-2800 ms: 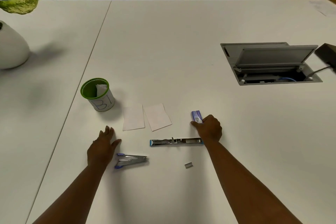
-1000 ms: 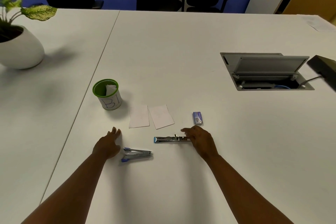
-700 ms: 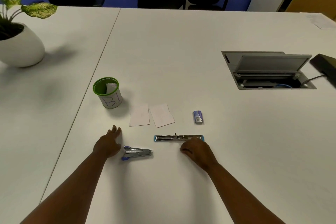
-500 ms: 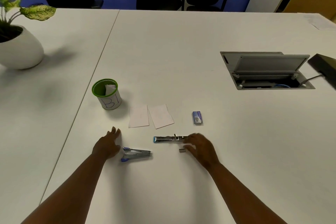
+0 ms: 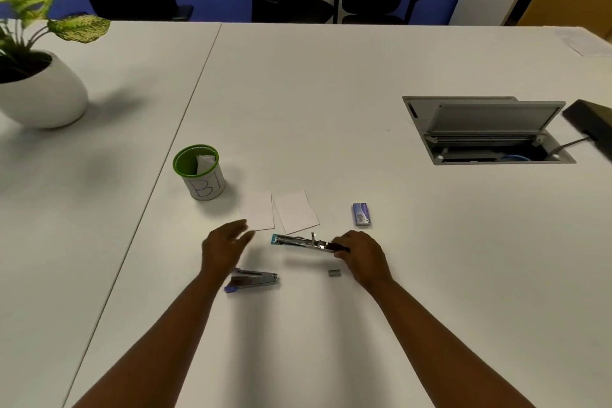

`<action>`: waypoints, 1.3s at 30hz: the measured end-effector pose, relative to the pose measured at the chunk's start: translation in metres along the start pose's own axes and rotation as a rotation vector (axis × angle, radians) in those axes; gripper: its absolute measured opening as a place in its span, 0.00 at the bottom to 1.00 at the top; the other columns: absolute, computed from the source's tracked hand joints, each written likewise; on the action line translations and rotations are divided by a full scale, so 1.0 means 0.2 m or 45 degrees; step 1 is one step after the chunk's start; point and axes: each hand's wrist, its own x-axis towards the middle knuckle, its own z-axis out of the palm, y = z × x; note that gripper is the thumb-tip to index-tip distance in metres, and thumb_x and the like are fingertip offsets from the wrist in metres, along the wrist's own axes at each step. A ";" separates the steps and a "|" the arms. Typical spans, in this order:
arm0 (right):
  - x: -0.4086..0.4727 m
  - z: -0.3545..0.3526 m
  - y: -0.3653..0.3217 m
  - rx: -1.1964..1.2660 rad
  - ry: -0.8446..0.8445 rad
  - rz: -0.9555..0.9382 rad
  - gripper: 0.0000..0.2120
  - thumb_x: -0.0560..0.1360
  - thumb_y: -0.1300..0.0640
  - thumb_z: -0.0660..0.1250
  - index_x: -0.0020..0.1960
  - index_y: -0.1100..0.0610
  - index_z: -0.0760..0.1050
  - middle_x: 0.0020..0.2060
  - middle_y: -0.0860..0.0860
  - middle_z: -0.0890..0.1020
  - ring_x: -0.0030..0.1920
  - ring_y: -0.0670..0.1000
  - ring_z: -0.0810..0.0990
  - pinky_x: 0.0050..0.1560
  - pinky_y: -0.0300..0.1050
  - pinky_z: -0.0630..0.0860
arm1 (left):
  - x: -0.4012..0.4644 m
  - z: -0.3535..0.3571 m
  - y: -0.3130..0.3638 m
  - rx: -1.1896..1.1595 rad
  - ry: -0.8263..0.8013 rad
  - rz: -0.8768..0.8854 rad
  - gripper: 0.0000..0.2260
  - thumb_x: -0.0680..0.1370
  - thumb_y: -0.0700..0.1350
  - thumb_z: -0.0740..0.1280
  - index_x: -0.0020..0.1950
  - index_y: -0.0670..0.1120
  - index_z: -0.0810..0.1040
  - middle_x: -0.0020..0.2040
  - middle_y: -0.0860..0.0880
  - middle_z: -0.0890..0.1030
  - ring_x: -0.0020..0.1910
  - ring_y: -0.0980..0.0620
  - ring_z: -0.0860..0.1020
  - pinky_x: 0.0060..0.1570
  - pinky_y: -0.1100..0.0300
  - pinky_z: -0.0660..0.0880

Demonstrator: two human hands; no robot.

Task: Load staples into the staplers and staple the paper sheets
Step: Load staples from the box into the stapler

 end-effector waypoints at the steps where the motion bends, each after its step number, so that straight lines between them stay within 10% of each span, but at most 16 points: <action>1: 0.00 -0.02 -0.02 0.054 0.007 -0.008 0.10 0.74 0.59 0.65 0.54 0.55 0.80 0.49 0.55 0.81 0.52 0.55 0.76 0.53 0.48 0.71 | -0.02 0.03 0.03 -0.200 -0.105 -0.083 0.16 0.73 0.41 0.71 0.60 0.40 0.78 0.52 0.42 0.82 0.49 0.50 0.78 0.54 0.60 0.72; 6: 0.00 -0.10 -0.11 0.254 -0.006 -0.083 0.11 0.72 0.59 0.68 0.54 0.56 0.80 0.48 0.55 0.82 0.51 0.53 0.77 0.53 0.45 0.72 | -0.07 0.08 0.10 -0.910 -0.546 -0.255 0.14 0.76 0.33 0.63 0.59 0.45 0.75 0.50 0.48 0.83 0.48 0.55 0.82 0.44 0.67 0.80; 15: 0.01 -0.13 -0.14 0.459 -0.056 -0.106 0.08 0.70 0.58 0.71 0.49 0.55 0.82 0.45 0.52 0.83 0.43 0.41 0.78 0.44 0.30 0.71 | -0.07 0.06 0.11 -1.094 -0.402 -0.225 0.09 0.77 0.34 0.61 0.48 0.44 0.79 0.39 0.52 0.86 0.38 0.58 0.84 0.37 0.68 0.79; 20: -0.02 -0.11 -0.04 0.551 0.467 0.168 0.05 0.74 0.61 0.67 0.45 0.58 0.82 0.44 0.54 0.84 0.42 0.45 0.79 0.44 0.32 0.71 | -0.03 -0.01 0.08 -1.142 -0.194 -0.204 0.08 0.76 0.34 0.63 0.47 0.45 0.79 0.37 0.52 0.86 0.37 0.57 0.84 0.37 0.68 0.80; 28: -0.07 0.02 0.05 -0.126 -0.362 -0.112 0.13 0.74 0.55 0.66 0.58 0.53 0.78 0.55 0.51 0.79 0.57 0.50 0.75 0.56 0.41 0.68 | 0.00 -0.02 0.09 -1.170 -0.134 -0.187 0.08 0.76 0.34 0.63 0.45 0.46 0.78 0.36 0.52 0.86 0.36 0.57 0.84 0.35 0.67 0.80; 34: -0.08 0.07 0.05 -0.281 -0.344 -0.160 0.11 0.76 0.60 0.59 0.54 0.57 0.78 0.52 0.55 0.79 0.53 0.55 0.76 0.52 0.45 0.71 | -0.01 0.01 0.11 -1.181 -0.179 -0.160 0.08 0.76 0.34 0.63 0.46 0.46 0.78 0.37 0.52 0.86 0.37 0.57 0.84 0.36 0.67 0.80; 39: -0.11 0.03 0.04 0.176 -0.077 -0.094 0.10 0.74 0.64 0.65 0.54 0.57 0.80 0.46 0.56 0.81 0.45 0.49 0.79 0.46 0.31 0.70 | -0.03 0.01 0.12 -1.193 -0.241 -0.148 0.09 0.76 0.34 0.62 0.45 0.46 0.79 0.38 0.51 0.86 0.37 0.56 0.84 0.36 0.67 0.80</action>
